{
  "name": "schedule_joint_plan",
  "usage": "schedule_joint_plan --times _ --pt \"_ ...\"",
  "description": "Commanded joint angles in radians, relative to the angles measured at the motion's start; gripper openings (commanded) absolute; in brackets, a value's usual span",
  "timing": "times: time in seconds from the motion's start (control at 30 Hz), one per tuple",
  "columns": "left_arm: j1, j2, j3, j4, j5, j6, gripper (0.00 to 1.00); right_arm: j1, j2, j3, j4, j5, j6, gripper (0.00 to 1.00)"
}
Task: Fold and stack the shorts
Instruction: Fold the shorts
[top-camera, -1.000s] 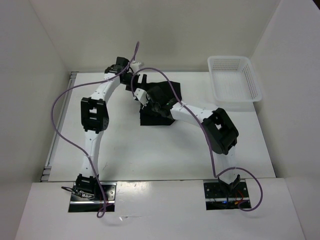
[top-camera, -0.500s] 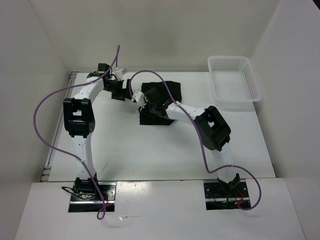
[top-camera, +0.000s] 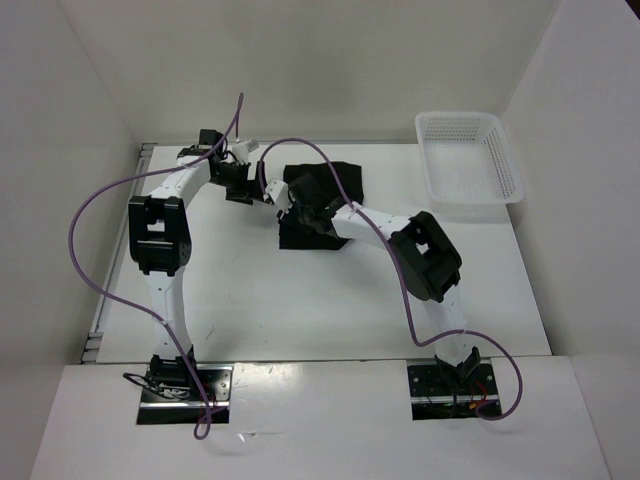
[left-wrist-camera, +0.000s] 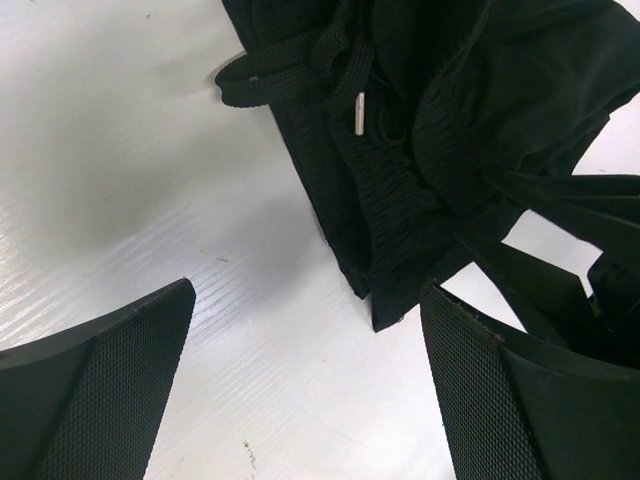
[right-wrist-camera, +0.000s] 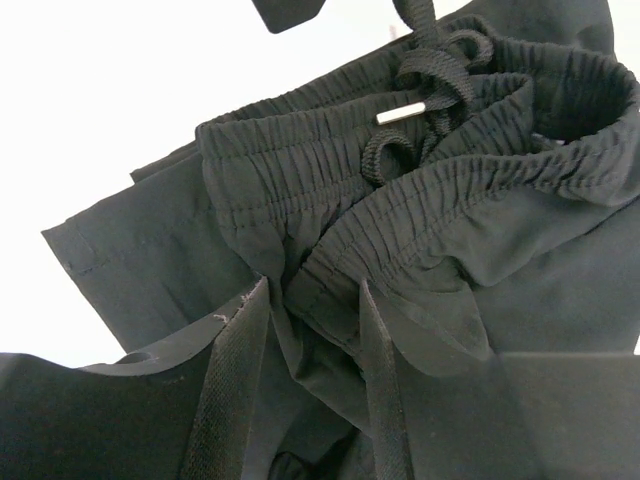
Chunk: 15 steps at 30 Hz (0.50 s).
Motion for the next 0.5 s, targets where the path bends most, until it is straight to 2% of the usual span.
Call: schedule_joint_plan --times 0.0,0.13,0.17,0.23,0.33,0.47 --pt "-0.009 -0.039 0.015 0.012 0.035 0.006 1.0 -0.014 -0.01 0.07 0.058 0.03 0.015 0.47" --pt "-0.055 -0.048 -0.048 -0.008 0.061 0.006 1.0 -0.023 -0.029 0.109 0.016 -0.016 0.025 0.54" --pt "-0.067 -0.048 -0.065 -0.017 0.061 0.006 1.0 -0.023 -0.039 0.109 0.007 -0.027 0.039 0.63" --pt "-0.103 -0.048 -0.091 -0.018 0.061 0.006 1.0 -0.023 -0.053 0.109 -0.007 -0.04 0.039 0.69" --pt "-0.123 -0.026 -0.091 -0.018 0.038 0.006 1.0 -0.023 -0.053 0.099 -0.007 -0.051 0.05 0.69" --pt "-0.132 -0.008 -0.08 -0.018 -0.013 0.006 0.93 -0.023 -0.043 0.099 0.002 -0.04 0.041 0.61"
